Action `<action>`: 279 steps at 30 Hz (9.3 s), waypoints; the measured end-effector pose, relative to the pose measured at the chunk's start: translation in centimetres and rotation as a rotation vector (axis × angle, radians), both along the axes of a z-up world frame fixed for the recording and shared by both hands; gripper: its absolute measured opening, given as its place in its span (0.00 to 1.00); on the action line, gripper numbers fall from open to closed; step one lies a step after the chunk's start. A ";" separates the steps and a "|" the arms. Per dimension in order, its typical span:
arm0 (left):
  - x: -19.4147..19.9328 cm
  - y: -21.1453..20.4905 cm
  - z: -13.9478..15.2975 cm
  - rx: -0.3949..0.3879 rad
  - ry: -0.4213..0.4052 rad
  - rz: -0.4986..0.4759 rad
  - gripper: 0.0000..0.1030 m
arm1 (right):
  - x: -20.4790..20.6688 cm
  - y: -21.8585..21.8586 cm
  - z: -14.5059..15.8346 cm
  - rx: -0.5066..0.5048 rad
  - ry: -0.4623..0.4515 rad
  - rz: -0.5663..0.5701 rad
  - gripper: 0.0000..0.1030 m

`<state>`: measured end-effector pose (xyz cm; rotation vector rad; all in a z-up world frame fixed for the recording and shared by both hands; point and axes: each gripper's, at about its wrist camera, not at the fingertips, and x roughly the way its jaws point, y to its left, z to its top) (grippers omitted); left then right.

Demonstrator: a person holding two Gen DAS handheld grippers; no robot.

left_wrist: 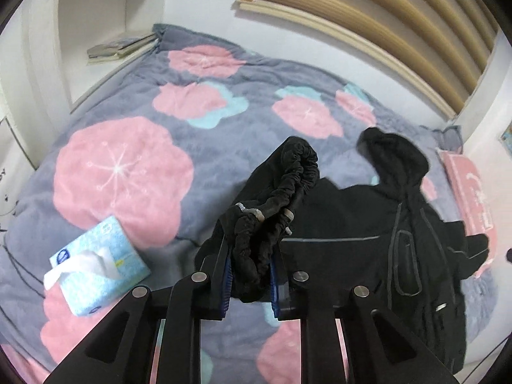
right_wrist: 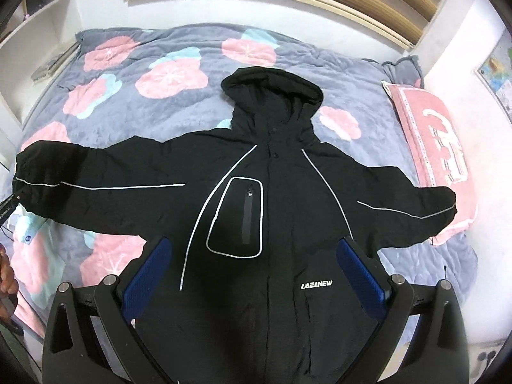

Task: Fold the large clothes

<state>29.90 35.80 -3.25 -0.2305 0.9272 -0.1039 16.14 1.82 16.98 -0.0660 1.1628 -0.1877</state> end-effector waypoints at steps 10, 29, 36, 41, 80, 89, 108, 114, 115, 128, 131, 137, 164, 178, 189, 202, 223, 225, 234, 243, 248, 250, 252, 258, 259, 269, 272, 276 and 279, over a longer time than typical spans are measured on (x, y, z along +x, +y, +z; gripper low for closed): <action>0.7 -9.3 2.5 -0.064 -0.035 -0.072 0.18 | -1.2 -5.3 -0.9 0.019 0.039 -0.013 1.00; 4.1 -40.4 -3.9 -0.079 0.052 -0.361 0.20 | -2.9 -21.3 -6.1 0.032 0.156 -0.072 1.00; 4.9 -47.0 -10.9 -0.146 0.193 -0.444 0.24 | -3.0 -24.4 -9.7 0.022 0.224 -0.072 1.00; 4.8 -49.8 -15.1 -0.211 0.272 -0.497 0.37 | -2.9 -25.8 -11.5 0.017 0.247 -0.062 1.00; 2.9 -32.0 -7.6 -0.119 0.154 -0.184 0.61 | 6.6 -29.9 -16.4 0.269 -0.044 -0.102 0.35; 5.1 -33.1 -15.8 -0.036 0.306 -0.137 0.60 | 6.9 -31.5 -27.0 0.243 0.135 -0.189 0.36; 1.6 -35.1 -14.8 0.074 0.294 -0.211 0.61 | 5.2 -22.1 -24.3 0.201 0.094 0.020 0.66; 1.6 -35.6 -14.9 0.111 0.281 -0.231 0.65 | 4.4 -20.7 -26.5 0.141 0.094 0.010 0.66; 1.8 -35.4 -14.9 0.113 0.280 -0.231 0.65 | 4.5 -20.4 -26.6 0.144 0.100 0.009 0.66; -5.4 -40.1 -6.3 0.163 0.238 -0.388 0.65 | -3.8 -29.1 -19.0 0.283 0.068 -0.149 0.69; -5.6 -42.1 -4.2 0.167 0.211 -0.410 0.65 | -6.4 -33.6 -17.5 0.271 0.038 -0.234 0.69; -4.5 -45.7 -0.9 0.198 0.149 -0.450 0.65 | -9.8 -44.6 -14.0 0.259 -0.055 -0.464 0.73; 8.3 -57.3 -9.4 0.242 0.349 -0.519 0.65 | -2.3 -72.8 -21.4 0.363 -0.110 -0.778 0.80; 8.8 -55.7 -11.0 0.217 0.369 -0.438 0.65 | -2.4 -67.4 -14.9 0.065 -0.203 -0.657 0.20; 7.9 -52.0 -12.3 0.209 0.413 -0.417 0.65 | -0.7 -68.5 -19.9 0.140 -0.034 -0.709 0.20; 4.6 -41.8 -7.3 0.091 0.312 -0.283 0.65 | 4.8 -41.4 -11.7 0.226 -0.141 -0.185 0.19; 1.3 -22.4 -6.0 0.099 0.301 -0.102 0.65 | 14.9 2.7 -26.9 0.255 0.203 0.422 0.24; 1.3 -22.0 -6.3 0.093 0.303 -0.098 0.65 | 14.8 3.3 -28.2 0.232 0.211 0.427 0.28; 2.6 -23.9 -6.5 -0.057 0.285 -0.180 0.65 | 14.5 -1.6 -25.1 0.528 0.228 0.372 0.57; 6.1 -29.8 -8.4 -0.158 0.321 -0.327 0.65 | 11.0 -17.6 -22.2 0.458 0.121 0.065 0.68; 8.9 -32.0 -11.6 -0.140 0.371 -0.280 0.58 | 9.3 -23.5 -22.3 0.466 0.113 -0.084 0.68; 9.8 -32.6 -13.1 -0.139 0.419 -0.277 0.17 | 8.6 -24.6 -21.9 0.445 0.111 -0.092 0.68; 9.8 -32.7 -12.2 -0.160 0.375 -0.275 0.17 | 8.8 -24.6 -21.8 0.410 0.109 -0.081 0.68; 8.8 -28.5 -3.5 -0.322 0.148 -0.233 0.16 | 11.1 -24.4 -21.7 0.336 0.081 -0.047 0.68; 9.0 -27.8 -3.3 -0.325 0.150 -0.223 0.17 | 11.9 -24.3 -22.0 0.341 0.078 -0.046 0.68; 8.5 -27.8 -13.8 -0.131 0.430 -0.171 0.20 | 17.0 -21.4 -30.5 0.191 0.236 -0.055 0.69; 8.8 -28.4 -13.3 -0.117 0.424 -0.177 0.21 | 17.4 -21.2 -30.8 0.170 0.232 -0.047 0.70; 8.3 -27.4 -10.4 -0.132 0.359 -0.207 0.31 | 17.3 -22.0 -29.7 0.217 0.222 -0.035 0.70; 7.4 -26.4 -7.1 -0.094 0.277 -0.192 0.47 | 16.0 -23.0 -27.0 0.280 0.155 -0.026 0.71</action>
